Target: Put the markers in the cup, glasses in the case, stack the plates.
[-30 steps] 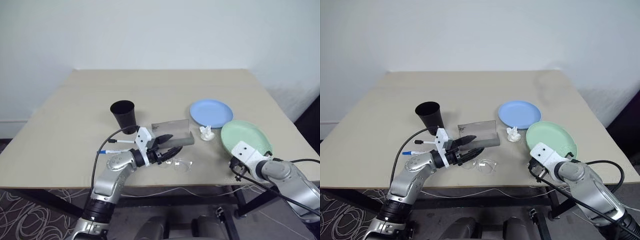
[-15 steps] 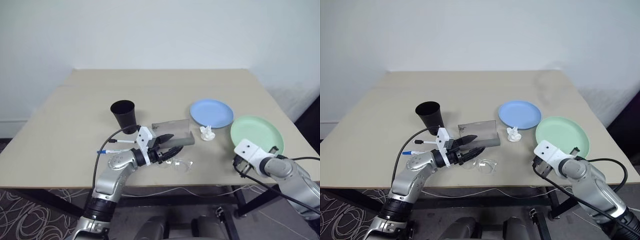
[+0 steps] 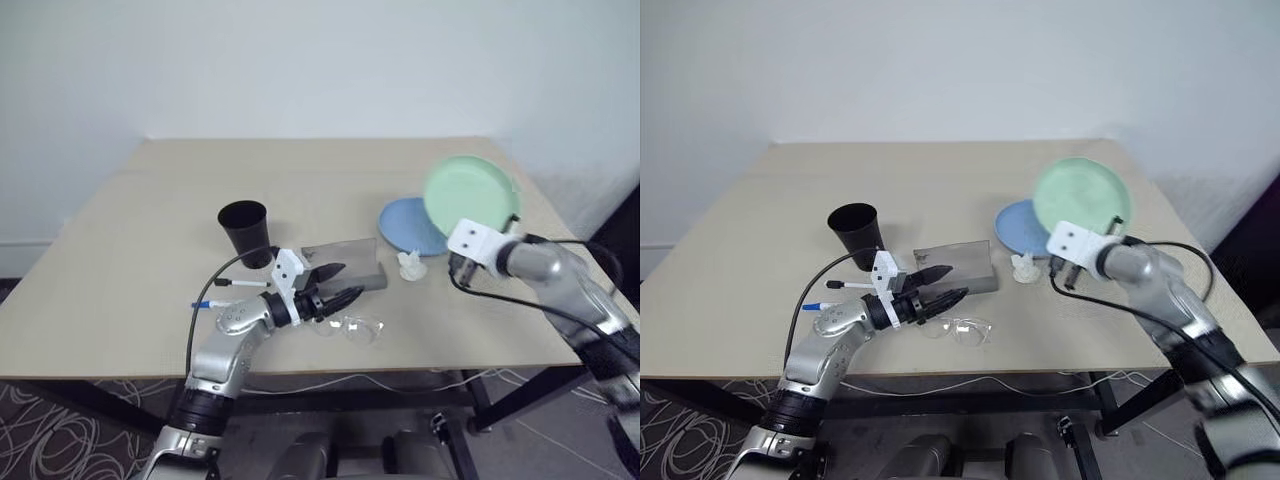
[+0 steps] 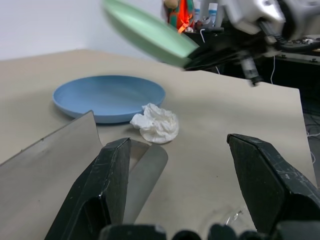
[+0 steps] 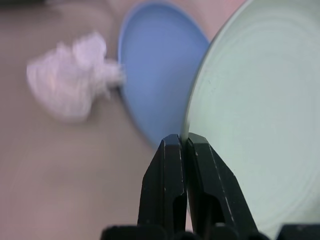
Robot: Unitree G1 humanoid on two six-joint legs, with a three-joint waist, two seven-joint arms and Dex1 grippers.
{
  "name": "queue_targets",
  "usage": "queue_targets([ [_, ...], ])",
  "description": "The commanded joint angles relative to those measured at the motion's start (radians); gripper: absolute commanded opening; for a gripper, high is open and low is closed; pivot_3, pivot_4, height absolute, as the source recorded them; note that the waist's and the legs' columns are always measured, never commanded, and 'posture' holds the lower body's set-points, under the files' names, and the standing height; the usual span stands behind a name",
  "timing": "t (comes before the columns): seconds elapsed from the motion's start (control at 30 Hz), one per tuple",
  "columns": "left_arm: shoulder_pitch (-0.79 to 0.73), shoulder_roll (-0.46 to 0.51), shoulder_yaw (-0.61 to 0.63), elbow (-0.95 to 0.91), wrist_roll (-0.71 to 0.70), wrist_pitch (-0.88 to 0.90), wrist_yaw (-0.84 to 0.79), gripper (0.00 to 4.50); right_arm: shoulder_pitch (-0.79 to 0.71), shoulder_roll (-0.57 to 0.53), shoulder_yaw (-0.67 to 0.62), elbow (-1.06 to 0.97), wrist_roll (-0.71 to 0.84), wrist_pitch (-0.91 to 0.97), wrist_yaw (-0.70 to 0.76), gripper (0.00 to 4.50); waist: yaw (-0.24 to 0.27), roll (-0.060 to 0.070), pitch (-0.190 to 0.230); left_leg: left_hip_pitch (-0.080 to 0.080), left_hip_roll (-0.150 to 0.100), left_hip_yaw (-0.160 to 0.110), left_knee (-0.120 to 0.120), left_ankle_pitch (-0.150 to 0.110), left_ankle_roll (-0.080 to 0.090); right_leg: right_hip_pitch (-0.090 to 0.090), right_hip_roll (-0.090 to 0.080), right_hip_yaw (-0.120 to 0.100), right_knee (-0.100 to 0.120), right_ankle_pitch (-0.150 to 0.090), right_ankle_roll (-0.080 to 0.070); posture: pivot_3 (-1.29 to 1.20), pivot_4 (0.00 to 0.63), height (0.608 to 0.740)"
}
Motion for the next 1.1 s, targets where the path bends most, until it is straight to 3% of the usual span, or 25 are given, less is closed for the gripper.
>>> queue_targets([
  [0.03, -0.019, 0.003, 0.023, -0.026, 0.001, -0.024, 0.007, 3.25, -0.13, 0.059, 0.015, 0.235, -0.042, -0.205, 0.023, 0.01, 0.0, 0.0, 0.0, 0.0, 0.0, 0.0, 0.0, 0.0, 0.0, 0.0, 0.0, 0.0, 0.0, 0.0, 0.0, 0.0, 0.0, 0.74],
  [0.17, 0.002, 0.011, 0.03, -0.053, 0.001, -0.023, 0.024, 3.25, -0.255, 0.133, 0.036, 0.5, -0.08, -0.376, 0.029, 0.01, 0.004, 0.0, 0.0, 0.0, 0.0, 0.0, -0.001, 0.0, 0.0, -0.001, 0.001, 0.001, 0.0, 0.001, 0.001, 0.0, 0.0, 0.74],
  [0.27, 0.025, 0.018, 0.04, -0.082, 0.001, -0.019, 0.042, 3.25, -0.332, 0.171, 0.05, 0.665, -0.12, -0.455, 0.019, 0.69, 0.003, 0.0, 0.0, 0.0, -0.001, 0.0, -0.002, 0.0, 0.0, -0.001, 0.001, 0.002, 0.0, 0.002, 0.001, 0.0, 0.0, 0.74],
  [0.43, 0.046, 0.025, 0.05, -0.111, -0.003, -0.011, 0.057, 3.25, -0.383, 0.189, 0.051, 0.781, -0.155, -0.535, 0.047, 2.38, 0.003, 0.001, -0.001, 0.001, -0.001, -0.001, -0.003, 0.001, -0.001, -0.002, 0.001, 0.003, 0.001, 0.002, 0.0, 0.0, 0.0, 0.74],
  [0.6, 0.045, 0.027, 0.051, -0.116, -0.005, -0.006, 0.063, 3.25, -0.382, 0.186, -0.004, 0.773, -0.122, -0.54, 0.076, 4.02, -0.002, 0.002, -0.001, 0.003, -0.001, -0.001, -0.004, 0.002, -0.002, -0.001, 0.002, 0.003, 0.002, 0.003, -0.002, 0.0, 0.0, 0.74],
  [0.73, 0.03, 0.026, 0.05, -0.102, -0.005, -0.006, 0.061, 3.25, -0.344, 0.171, -0.112, 0.681, -0.011, -0.429, 0.174, 4.02, -0.002, 0.002, -0.001, 0.004, -0.001, -0.001, -0.004, 0.003, -0.002, -0.001, 0.002, 0.003, 0.003, 0.004, -0.002, 0.0, 0.0, 0.74],
  [0.9, 0.017, 0.031, 0.051, -0.087, -0.01, -0.003, 0.045, 3.25, -0.217, 0.159, -0.233, 0.388, 0.162, -0.045, 0.344, 4.02, -0.001, 0.002, -0.001, 0.005, 0.0, -0.002, -0.004, 0.003, -0.002, 0.0, 0.002, 0.003, 0.002, 0.004, -0.002, 0.0, 0.0, 0.74],
  [1.1, -0.008, 0.04, 0.058, -0.063, -0.013, 0.001, 0.026, 3.25, -0.115, 0.212, -0.293, 0.229, 0.236, 0.285, 0.289, 4.02, -0.002, 0.002, -0.001, 0.004, 0.0, -0.001, -0.003, 0.003, -0.002, 0.0, 0.002, 0.003, 0.003, 0.004, -0.002, 0.0, 0.0, 0.74],
])
